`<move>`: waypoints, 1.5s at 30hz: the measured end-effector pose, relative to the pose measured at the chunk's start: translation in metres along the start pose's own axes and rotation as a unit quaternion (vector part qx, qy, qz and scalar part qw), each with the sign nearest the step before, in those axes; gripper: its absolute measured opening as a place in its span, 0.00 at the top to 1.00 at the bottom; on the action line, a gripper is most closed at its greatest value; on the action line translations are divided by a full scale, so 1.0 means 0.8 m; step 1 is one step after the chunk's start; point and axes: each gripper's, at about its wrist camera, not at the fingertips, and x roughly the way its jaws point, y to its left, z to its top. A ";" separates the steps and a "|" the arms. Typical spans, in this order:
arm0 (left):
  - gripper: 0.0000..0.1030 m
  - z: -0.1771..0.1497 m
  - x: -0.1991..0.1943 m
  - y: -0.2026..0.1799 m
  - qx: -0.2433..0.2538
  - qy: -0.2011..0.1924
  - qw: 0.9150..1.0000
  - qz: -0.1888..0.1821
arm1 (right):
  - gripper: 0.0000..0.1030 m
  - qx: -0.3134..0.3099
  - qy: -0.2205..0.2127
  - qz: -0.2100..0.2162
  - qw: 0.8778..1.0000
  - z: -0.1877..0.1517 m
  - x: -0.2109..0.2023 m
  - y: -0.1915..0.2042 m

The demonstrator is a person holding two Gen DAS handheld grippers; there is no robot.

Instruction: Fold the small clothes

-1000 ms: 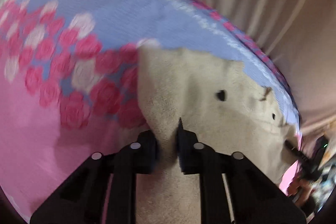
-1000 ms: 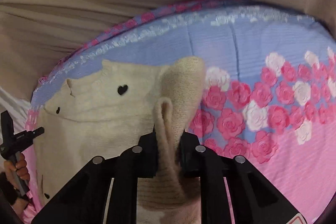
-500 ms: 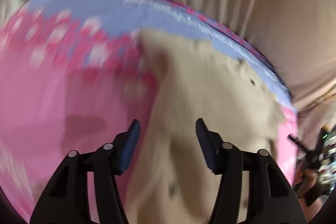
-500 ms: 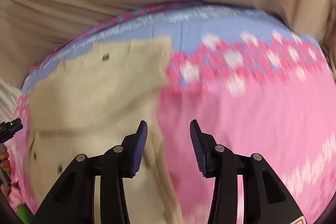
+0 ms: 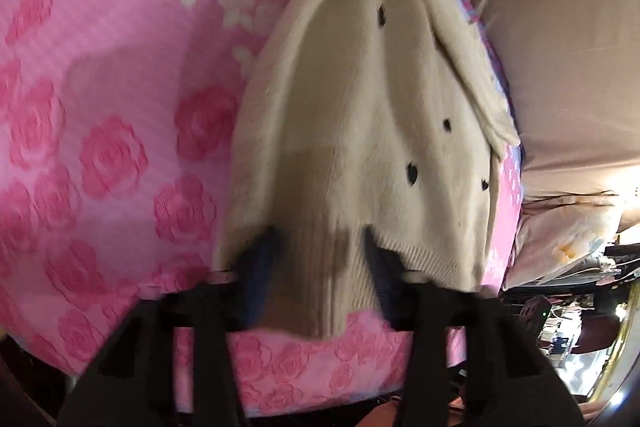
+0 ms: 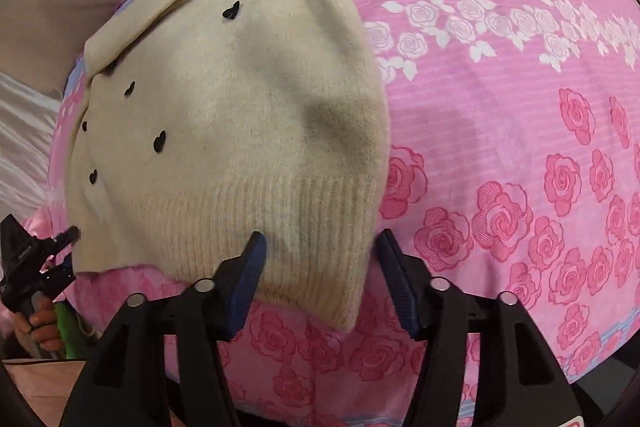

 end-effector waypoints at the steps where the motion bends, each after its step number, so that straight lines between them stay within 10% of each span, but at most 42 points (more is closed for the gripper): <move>1: 0.96 0.000 0.003 0.005 -0.013 0.009 1.000 0.000 | 0.92 0.004 0.004 0.020 1.000 0.002 0.001 -0.001; 10: 0.96 -0.011 -0.090 0.034 -0.058 -0.045 0.997 -0.007 | 0.93 -0.019 -0.050 0.070 0.996 -0.006 -0.076 0.000; 18: 0.89 -0.032 -0.058 0.033 -0.039 -0.014 0.999 0.008 | 0.90 -0.017 0.007 0.051 0.999 -0.031 -0.025 -0.023; 21: 0.43 -0.018 -0.073 0.031 -0.038 -0.057 0.997 0.019 | 0.73 -0.031 0.004 0.034 0.999 -0.026 -0.021 -0.009; 25: 0.35 0.017 -0.080 0.056 -0.080 -0.093 0.992 -0.015 | 0.58 -0.036 0.009 0.019 0.999 -0.028 -0.005 -0.001; 27: 0.37 0.028 -0.059 0.067 -0.106 -0.068 0.992 -0.031 | 0.57 -0.033 -0.001 0.016 0.999 -0.033 -0.002 0.003; 28: 0.39 0.030 -0.049 0.070 -0.114 -0.056 0.991 -0.049 | 0.75 -0.035 -0.004 0.014 0.999 -0.032 -0.001 0.006; 31: 0.97 0.034 -0.035 0.067 -0.107 -0.029 0.989 -0.093 | 0.92 -0.013 -0.013 0.046 0.999 -0.027 -0.008 0.006; 36: 0.98 0.026 -0.096 0.041 -0.086 -0.063 0.988 -0.110 | 0.92 -0.029 -0.062 0.064 0.996 -0.024 -0.073 0.010; 41: 0.97 0.014 -0.094 0.074 -0.069 -0.041 0.996 0.030 | 0.92 -0.047 -0.015 0.011 0.999 -0.033 -0.039 -0.004; 45: 0.92 0.003 -0.070 0.059 -0.036 -0.029 0.998 0.051 | 0.90 -0.035 0.008 0.012 0.999 -0.037 -0.018 -0.006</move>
